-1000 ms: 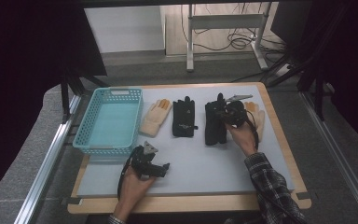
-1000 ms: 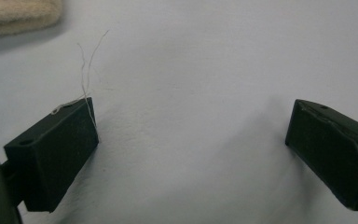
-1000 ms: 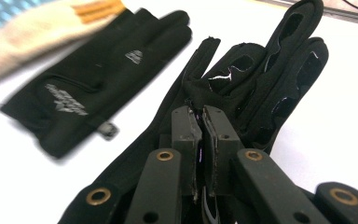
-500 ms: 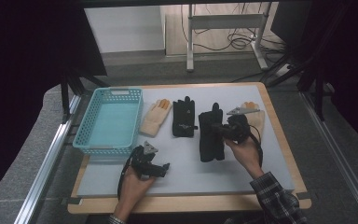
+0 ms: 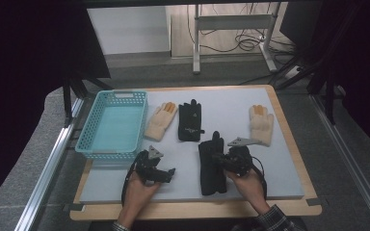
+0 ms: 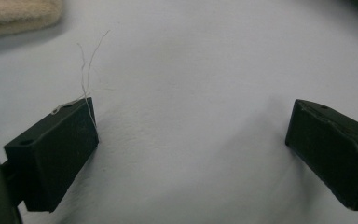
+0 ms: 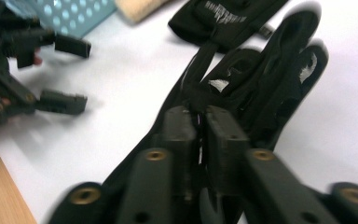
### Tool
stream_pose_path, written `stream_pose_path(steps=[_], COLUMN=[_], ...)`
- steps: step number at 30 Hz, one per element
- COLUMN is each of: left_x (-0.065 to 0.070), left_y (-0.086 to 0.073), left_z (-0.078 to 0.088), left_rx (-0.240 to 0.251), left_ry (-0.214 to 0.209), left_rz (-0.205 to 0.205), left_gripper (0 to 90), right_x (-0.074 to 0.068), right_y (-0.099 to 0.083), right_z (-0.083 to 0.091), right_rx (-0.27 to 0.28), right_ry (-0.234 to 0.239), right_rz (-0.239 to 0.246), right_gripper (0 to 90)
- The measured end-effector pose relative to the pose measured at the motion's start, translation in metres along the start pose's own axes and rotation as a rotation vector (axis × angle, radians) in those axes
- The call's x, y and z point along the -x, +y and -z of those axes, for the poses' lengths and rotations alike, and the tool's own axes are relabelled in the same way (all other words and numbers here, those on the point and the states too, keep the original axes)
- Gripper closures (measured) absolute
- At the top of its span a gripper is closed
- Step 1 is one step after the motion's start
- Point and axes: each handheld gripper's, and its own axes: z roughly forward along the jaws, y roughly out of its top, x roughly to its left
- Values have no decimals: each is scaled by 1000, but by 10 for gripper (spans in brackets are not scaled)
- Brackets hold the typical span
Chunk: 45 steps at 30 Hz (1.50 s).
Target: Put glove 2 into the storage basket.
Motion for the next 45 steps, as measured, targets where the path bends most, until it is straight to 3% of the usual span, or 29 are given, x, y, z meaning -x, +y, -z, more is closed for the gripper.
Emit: stream_pose_path(steps=[4, 5, 6, 8, 10, 18, 24, 28, 36, 39, 41, 45], left_x=[0, 0, 0, 0, 0, 0, 0, 0, 0, 0, 0, 0], left_y=[0, 0, 0, 0, 0, 0, 0, 0, 0, 0, 0, 0], left_z=[0, 0, 0, 0, 0, 0, 0, 0, 0, 0, 0, 0], left_rx=[3, 3, 1, 0, 0, -1, -1, -3, -1, -1, 1, 0], left_ry=[0, 0, 0, 0, -1, -1, -1, -1, -2, -2, -3, -2], left_rz=[4, 4, 1, 0, 0, 1, 0, -2, -1, -1, 2, 1], left_gripper=[25, 25, 25, 25, 25, 25, 25, 25, 24, 25, 25, 24], right_x=[10, 10, 17, 21, 32, 44, 48, 53, 57, 60, 63, 67], right_y=[6, 6, 10, 11, 15, 38, 59, 79, 96, 103, 109, 116], right_z=[3, 3, 4, 4, -3, -35, -53, -72, -105, -119, -132, -146], right_rx=[27, 27, 34, 34, 13, -17, -20, -21, -53, -68, -72, -71], right_ry=[-21, -21, -59, -57, -49, -47, -36, -24, -29, -32, -35, -26], right_rz=[21, 21, 50, 49, 49, 95, 109, 120, 142, 148, 150, 128], right_gripper=[569, 569, 529, 513, 457, 364, 365, 452, 469, 453, 388, 344])
